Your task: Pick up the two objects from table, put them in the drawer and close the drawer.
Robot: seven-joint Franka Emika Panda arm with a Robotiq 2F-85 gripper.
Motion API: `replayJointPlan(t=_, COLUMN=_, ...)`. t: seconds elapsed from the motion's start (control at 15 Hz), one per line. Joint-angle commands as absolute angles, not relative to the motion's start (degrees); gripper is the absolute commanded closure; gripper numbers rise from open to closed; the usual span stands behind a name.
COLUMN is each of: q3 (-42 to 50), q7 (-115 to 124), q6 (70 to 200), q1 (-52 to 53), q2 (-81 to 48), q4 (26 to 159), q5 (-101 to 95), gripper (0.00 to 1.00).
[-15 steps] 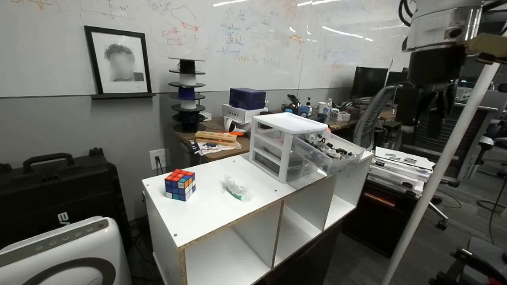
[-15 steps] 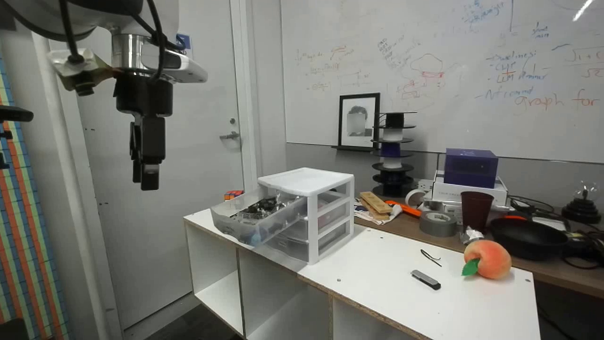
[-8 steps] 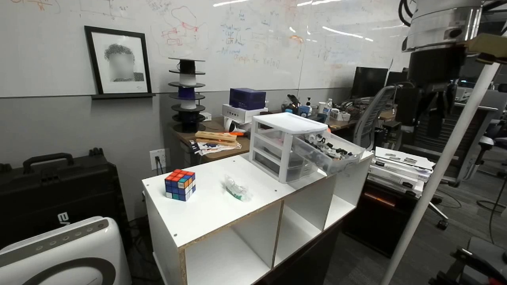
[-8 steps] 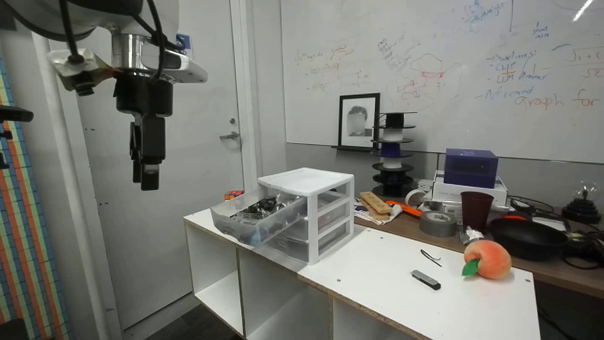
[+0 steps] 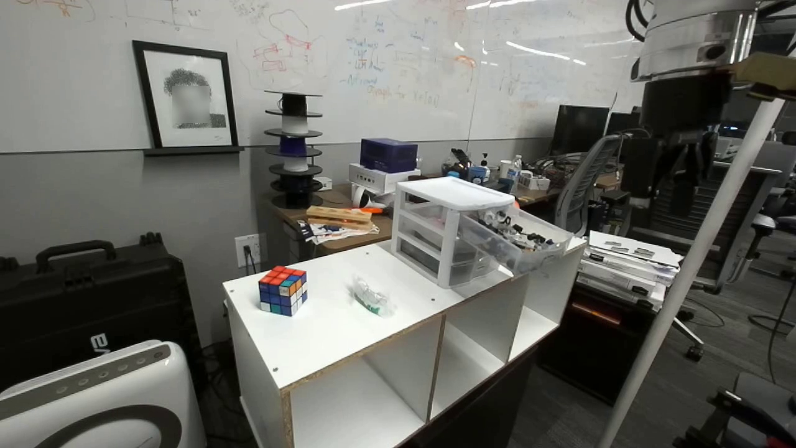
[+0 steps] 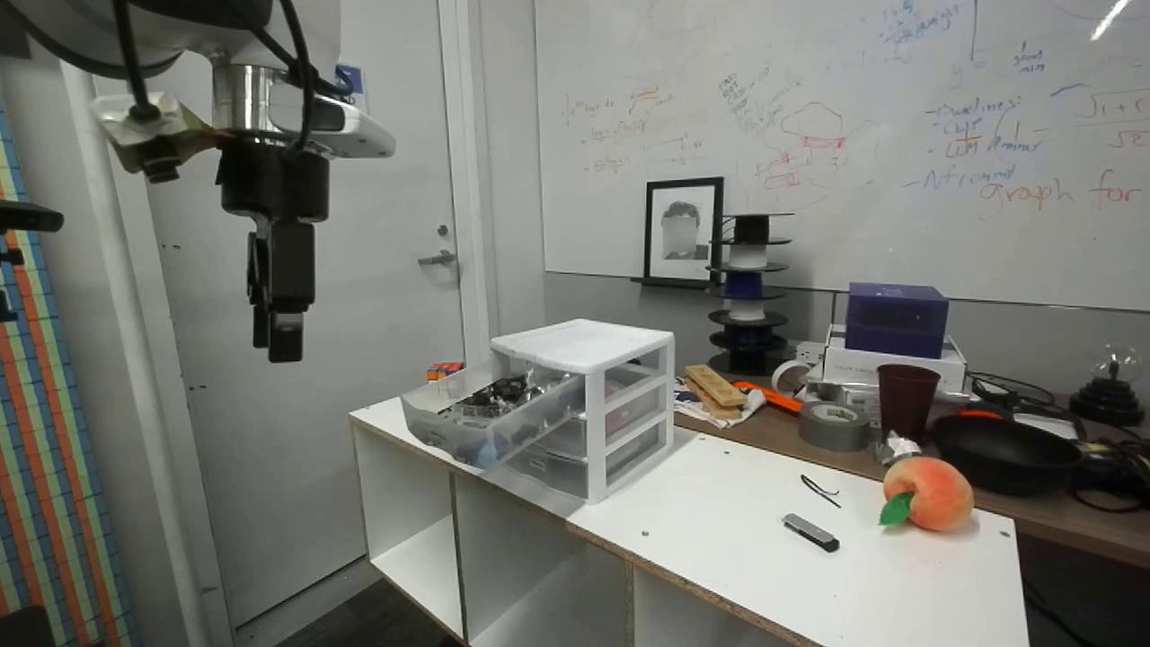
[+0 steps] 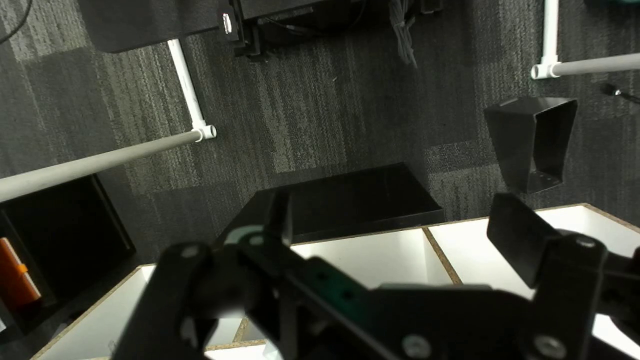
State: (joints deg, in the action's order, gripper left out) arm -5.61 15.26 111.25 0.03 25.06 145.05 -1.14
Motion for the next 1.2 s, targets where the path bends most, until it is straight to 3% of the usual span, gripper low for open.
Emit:
replayJointPlan(t=0.0, q3=-5.48, q7=15.28, q6=111.17, q1=0.14, q2=25.05, q4=144.99, q5=-1.18, gripper=0.0)
replayJointPlan(t=0.67, q3=-16.0, q7=29.33, q6=115.47, q1=4.05, q2=24.0, q4=143.05, q5=-3.25, gripper=0.0)
replayJointPlan(t=1.13, q3=-18.15, q7=38.08, q6=129.82, q1=2.32, q2=9.3, q4=134.92, q5=-9.65, gripper=0.0)
